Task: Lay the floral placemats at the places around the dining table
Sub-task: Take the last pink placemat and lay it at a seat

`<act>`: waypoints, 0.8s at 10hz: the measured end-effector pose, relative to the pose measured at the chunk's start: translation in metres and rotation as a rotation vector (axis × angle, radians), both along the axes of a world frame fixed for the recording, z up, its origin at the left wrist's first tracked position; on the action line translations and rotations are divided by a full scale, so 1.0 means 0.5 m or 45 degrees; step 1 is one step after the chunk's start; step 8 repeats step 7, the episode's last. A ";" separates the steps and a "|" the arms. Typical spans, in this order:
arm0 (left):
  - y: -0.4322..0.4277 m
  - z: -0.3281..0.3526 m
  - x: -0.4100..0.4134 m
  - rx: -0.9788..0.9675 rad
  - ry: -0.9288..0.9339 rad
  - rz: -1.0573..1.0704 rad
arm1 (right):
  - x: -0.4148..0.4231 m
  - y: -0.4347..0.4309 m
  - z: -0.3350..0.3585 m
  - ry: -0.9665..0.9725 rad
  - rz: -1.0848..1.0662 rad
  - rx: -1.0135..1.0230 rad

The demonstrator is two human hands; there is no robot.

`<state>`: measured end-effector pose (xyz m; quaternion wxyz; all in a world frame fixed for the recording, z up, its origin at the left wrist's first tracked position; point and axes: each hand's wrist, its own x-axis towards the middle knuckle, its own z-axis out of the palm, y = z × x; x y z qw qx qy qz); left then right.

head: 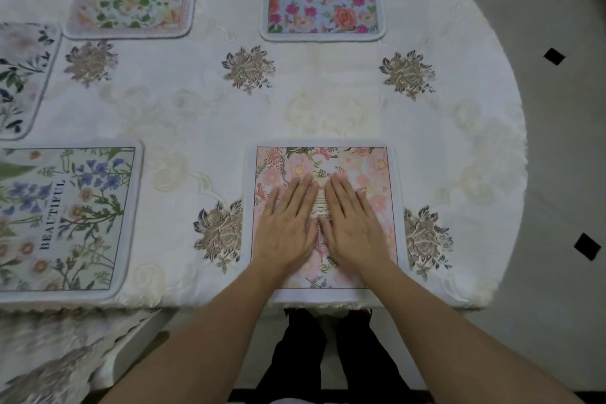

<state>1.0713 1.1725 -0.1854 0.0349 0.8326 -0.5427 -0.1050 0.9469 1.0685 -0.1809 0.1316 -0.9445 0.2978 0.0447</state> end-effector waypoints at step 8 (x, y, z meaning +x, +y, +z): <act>0.010 0.077 0.055 0.066 0.153 0.284 | -0.058 -0.103 0.071 0.036 -0.056 0.120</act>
